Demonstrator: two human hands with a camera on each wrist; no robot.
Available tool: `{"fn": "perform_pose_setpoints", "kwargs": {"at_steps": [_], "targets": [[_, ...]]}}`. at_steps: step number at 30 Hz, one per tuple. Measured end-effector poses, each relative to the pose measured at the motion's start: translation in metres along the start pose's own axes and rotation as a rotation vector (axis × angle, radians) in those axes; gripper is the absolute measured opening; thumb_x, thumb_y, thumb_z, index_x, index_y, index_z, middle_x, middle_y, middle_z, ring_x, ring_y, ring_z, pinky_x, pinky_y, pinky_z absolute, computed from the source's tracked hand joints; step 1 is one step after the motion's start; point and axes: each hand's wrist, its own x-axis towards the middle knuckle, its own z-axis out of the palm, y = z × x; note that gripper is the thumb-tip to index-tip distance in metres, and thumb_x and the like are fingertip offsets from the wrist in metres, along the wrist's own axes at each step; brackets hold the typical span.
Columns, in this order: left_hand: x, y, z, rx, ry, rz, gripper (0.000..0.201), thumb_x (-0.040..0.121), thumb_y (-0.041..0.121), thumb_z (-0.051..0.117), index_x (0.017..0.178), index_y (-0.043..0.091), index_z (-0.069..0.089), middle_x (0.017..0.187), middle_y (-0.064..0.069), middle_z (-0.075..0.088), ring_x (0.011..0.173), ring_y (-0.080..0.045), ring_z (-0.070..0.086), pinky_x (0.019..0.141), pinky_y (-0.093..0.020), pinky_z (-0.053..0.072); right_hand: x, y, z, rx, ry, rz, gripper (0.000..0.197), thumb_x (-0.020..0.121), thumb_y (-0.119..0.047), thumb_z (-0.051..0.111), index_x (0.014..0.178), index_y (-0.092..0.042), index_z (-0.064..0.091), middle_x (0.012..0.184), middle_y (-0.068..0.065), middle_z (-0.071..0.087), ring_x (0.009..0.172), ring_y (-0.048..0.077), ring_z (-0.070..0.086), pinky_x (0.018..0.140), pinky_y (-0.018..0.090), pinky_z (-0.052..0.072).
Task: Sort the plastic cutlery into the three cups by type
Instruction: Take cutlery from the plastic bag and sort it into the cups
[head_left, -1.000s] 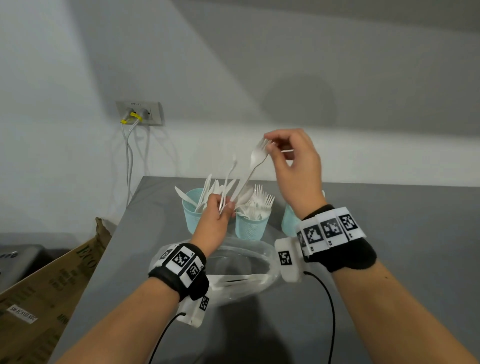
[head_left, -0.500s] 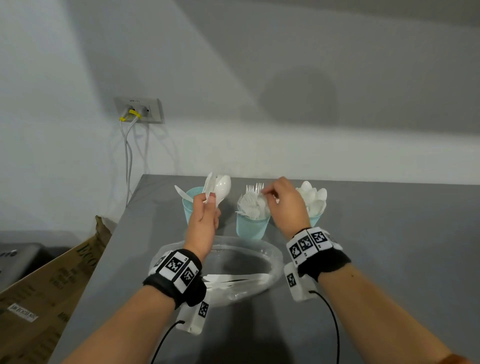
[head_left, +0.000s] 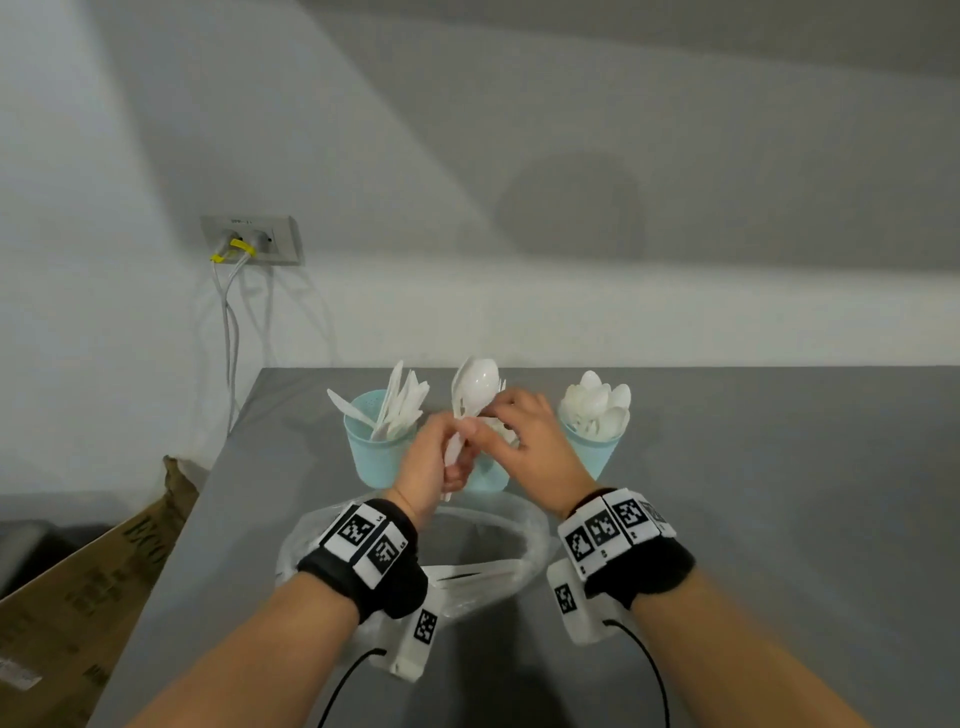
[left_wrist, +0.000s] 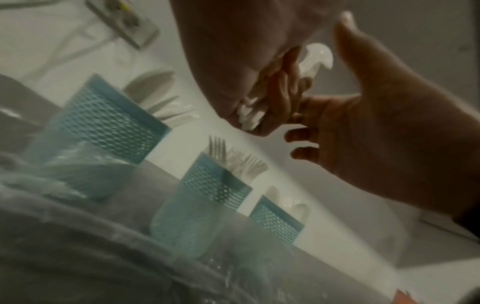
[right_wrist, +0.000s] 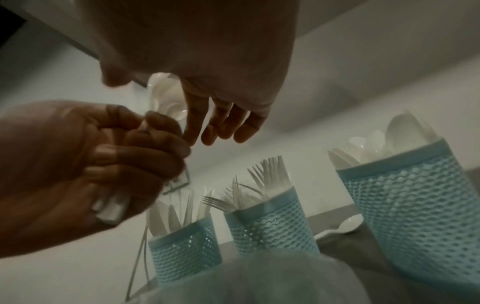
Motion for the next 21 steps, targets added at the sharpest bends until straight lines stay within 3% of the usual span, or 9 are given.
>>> {"fn": "perform_pose_setpoints", "kwargs": {"at_steps": [3,6,9,11,14,18,21], "targets": [[0.002,0.001,0.025,0.162,-0.095,0.034,0.045,0.103,0.028,0.023,0.076,0.014,0.057,0.051,0.004,0.040,0.042,-0.006,0.031,0.040,-0.017,0.026,0.002,0.006,-0.002,0.166,0.102,0.054,0.038,0.086,-0.061,0.049,0.087,-0.026,0.064,0.089,0.000,0.063,0.090,0.016,0.057,0.081,0.028,0.046],[0.006,0.001,0.041,0.305,-0.175,0.026,0.040,0.103,0.030,0.025,0.089,0.013,0.059,0.064,0.001,0.048,0.052,-0.005,0.044,0.048,-0.014,0.038,0.004,0.019,-0.014,0.283,0.189,0.166,0.034,0.087,-0.051,0.053,0.074,-0.020,0.056,0.073,0.009,0.061,0.070,0.023,0.062,0.068,0.036,0.049],[0.016,-0.003,0.052,0.355,-0.236,-0.004,0.043,0.103,0.034,0.030,0.104,0.004,0.060,0.084,-0.003,0.063,0.073,-0.013,0.060,0.069,-0.019,0.051,0.002,0.022,-0.035,0.298,0.189,0.257,0.031,0.092,-0.040,0.054,0.075,-0.014,0.053,0.066,0.001,0.053,0.062,0.008,0.057,0.064,0.025,0.047],[0.025,-0.009,0.054,0.594,-0.226,0.062,0.037,0.101,0.033,0.036,0.106,0.009,0.063,0.094,-0.002,0.064,0.085,-0.014,0.060,0.080,-0.027,0.049,0.002,0.024,-0.051,0.346,0.186,0.332,0.026,0.097,-0.027,0.052,0.074,-0.016,0.049,0.064,-0.004,0.048,0.057,0.000,0.050,0.061,0.016,0.042],[0.034,-0.021,0.047,0.970,-0.131,0.208,0.023,0.096,0.026,0.047,0.106,0.020,0.066,0.100,0.004,0.062,0.091,-0.012,0.058,0.087,-0.031,0.047,0.010,0.039,-0.072,0.300,0.326,0.399,0.019,0.095,-0.028,0.054,0.084,-0.014,0.048,0.075,0.004,0.051,0.068,0.015,0.049,0.066,0.030,0.043],[0.035,-0.036,0.032,1.351,-0.063,0.286,0.027,0.090,0.026,0.050,0.113,0.032,0.062,0.115,0.007,0.056,0.112,-0.015,0.047,0.094,-0.033,0.041,0.022,0.062,-0.080,0.241,0.517,0.443,0.015,0.091,-0.025,0.060,0.090,-0.014,0.050,0.088,0.009,0.058,0.078,0.024,0.057,0.075,0.042,0.053],[0.036,-0.036,0.030,1.446,-0.050,0.324,0.028,0.090,0.025,0.049,0.115,0.033,0.059,0.118,0.006,0.053,0.115,-0.016,0.045,0.094,-0.033,0.039,0.021,0.076,-0.074,0.129,0.444,0.518,0.012,0.090,-0.021,0.061,0.095,-0.012,0.054,0.093,0.008,0.061,0.088,0.027,0.059,0.080,0.036,0.050]]}}
